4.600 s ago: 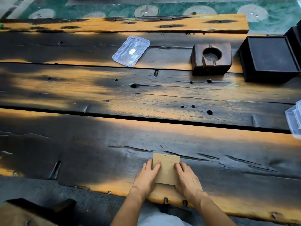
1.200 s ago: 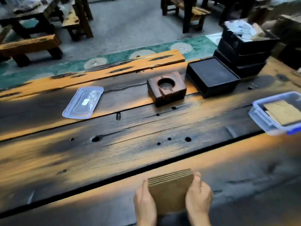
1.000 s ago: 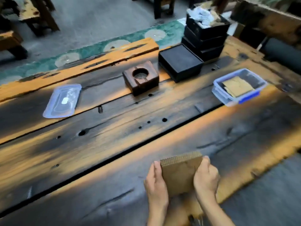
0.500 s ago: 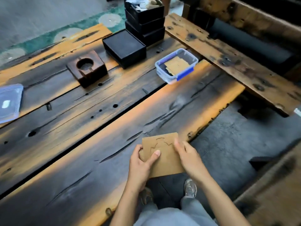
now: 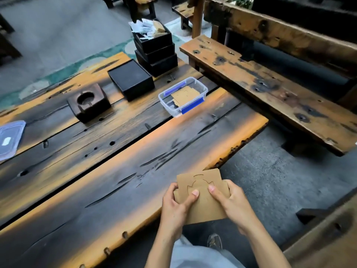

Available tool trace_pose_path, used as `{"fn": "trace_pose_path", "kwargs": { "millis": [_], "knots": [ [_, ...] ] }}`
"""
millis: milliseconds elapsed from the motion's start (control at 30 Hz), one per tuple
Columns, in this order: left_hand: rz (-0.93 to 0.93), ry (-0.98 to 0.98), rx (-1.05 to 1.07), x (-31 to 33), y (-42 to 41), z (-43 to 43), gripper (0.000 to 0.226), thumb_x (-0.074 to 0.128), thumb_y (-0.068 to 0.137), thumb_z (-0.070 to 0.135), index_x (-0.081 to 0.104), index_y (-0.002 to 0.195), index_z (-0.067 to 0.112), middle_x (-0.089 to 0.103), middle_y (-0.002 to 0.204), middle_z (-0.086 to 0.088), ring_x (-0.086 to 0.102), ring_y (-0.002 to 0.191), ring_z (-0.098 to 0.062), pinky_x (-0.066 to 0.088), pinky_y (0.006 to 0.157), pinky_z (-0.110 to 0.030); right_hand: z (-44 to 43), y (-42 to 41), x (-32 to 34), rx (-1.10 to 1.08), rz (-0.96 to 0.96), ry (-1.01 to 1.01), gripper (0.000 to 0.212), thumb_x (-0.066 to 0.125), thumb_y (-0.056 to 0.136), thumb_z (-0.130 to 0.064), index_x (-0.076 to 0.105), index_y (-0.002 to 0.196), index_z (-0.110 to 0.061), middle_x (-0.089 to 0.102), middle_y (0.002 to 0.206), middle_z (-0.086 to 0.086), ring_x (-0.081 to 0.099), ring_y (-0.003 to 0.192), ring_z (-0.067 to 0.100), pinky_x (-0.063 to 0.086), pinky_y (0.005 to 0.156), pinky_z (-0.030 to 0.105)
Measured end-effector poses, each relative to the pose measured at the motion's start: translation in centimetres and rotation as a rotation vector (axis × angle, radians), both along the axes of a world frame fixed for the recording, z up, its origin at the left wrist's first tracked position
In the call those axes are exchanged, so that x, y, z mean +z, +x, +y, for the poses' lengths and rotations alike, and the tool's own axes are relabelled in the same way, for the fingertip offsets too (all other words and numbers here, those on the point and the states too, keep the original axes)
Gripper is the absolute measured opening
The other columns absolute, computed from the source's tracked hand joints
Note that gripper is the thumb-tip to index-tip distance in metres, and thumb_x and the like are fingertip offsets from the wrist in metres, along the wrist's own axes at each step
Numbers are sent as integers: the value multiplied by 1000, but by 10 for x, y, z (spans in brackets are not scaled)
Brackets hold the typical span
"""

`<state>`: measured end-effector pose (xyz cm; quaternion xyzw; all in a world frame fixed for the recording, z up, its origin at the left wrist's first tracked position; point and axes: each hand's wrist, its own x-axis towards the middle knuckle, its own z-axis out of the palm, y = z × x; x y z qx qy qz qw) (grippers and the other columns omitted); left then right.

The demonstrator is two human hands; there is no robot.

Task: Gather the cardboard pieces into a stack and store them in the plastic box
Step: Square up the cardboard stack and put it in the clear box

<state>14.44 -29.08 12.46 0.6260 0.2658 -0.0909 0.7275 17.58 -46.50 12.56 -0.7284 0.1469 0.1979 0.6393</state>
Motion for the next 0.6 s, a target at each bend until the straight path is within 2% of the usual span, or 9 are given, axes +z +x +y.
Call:
{"fn": "trace_pose_path", "kwargs": {
  "millis": [167, 267, 367, 433, 533, 600],
  "knots": [
    [17, -2, 28, 5, 5, -33, 49, 90, 72, 29, 65, 112, 14, 81, 105, -6, 79, 94, -25, 65, 77, -44, -32, 7, -1, 11, 8, 47, 18, 75, 92, -31, 71, 99, -16, 79, 93, 3, 75, 92, 24, 60, 79, 40],
    [23, -25, 49, 5, 13, -43, 46, 91, 71, 29, 66, 107, 17, 81, 106, -11, 78, 96, -32, 64, 78, -51, -42, 15, -5, 11, 1, 61, 17, 76, 91, -32, 71, 97, -17, 79, 93, 2, 75, 93, 24, 61, 84, 45],
    [19, -33, 56, 4, 20, -47, 42, 92, 72, 28, 67, 104, 18, 80, 106, -14, 78, 95, -36, 61, 71, -46, -48, 23, -9, 22, 1, 66, 16, 76, 91, -34, 72, 96, -19, 79, 94, 2, 75, 94, 22, 59, 89, 51],
    [26, -41, 54, 0, 29, -49, 40, 92, 71, 28, 68, 102, 20, 80, 106, -14, 78, 96, -36, 62, 73, -45, -50, 31, -12, 20, 6, 71, 16, 76, 91, -36, 71, 95, -21, 79, 94, 3, 75, 94, 22, 58, 90, 54],
    [13, -53, 59, -3, 50, -51, 39, 94, 72, 27, 70, 102, 21, 80, 106, -16, 78, 96, -35, 63, 72, -42, -52, 50, -14, 18, -15, 71, 21, 76, 84, -47, 71, 93, -28, 79, 94, 1, 75, 91, 19, 58, 89, 53],
    [8, -67, 57, -4, 68, -51, 37, 93, 75, 24, 70, 102, 18, 80, 105, -17, 78, 96, -35, 64, 70, -40, -53, 66, -16, 20, -38, 56, 20, 75, 83, -47, 71, 92, -30, 79, 92, 0, 75, 89, 17, 59, 87, 53]
  ]
}}
